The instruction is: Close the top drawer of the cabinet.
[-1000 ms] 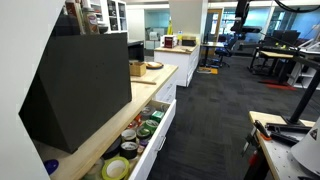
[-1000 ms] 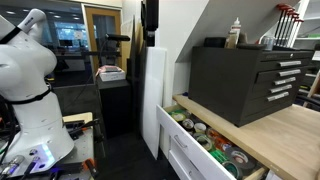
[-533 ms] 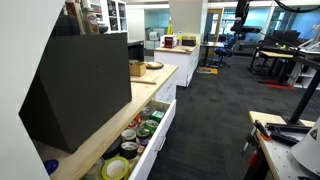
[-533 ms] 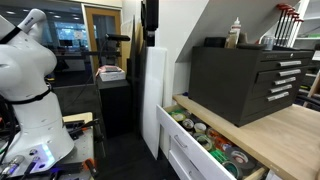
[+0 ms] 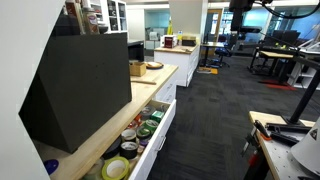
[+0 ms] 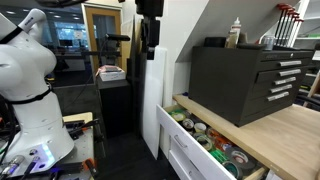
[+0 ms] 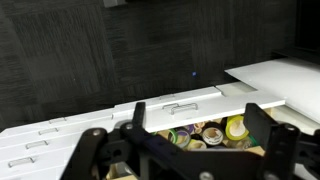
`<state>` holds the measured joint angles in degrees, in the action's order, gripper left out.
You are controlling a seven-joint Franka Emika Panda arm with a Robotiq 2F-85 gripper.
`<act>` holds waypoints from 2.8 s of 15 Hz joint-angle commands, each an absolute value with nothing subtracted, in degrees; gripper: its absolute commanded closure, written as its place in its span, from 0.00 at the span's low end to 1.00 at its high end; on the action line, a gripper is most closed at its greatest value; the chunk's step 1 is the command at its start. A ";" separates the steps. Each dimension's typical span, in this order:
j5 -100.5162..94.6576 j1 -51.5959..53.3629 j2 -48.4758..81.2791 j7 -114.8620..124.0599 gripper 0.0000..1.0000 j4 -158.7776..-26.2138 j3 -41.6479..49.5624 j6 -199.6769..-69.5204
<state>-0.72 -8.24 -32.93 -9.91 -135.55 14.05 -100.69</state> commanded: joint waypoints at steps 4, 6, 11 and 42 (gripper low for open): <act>0.71 -5.59 -28.75 -10.82 0.00 -143.06 10.48 -115.27; 0.82 -4.72 -26.65 -11.22 0.00 -145.03 9.73 -120.04; 0.94 -2.70 -20.16 -12.04 0.00 -147.51 8.20 -127.48; 3.58 -0.34 19.53 -2.21 0.00 -141.08 0.54 -163.78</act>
<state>5.35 -1.48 15.17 -5.56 -144.90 0.32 -162.58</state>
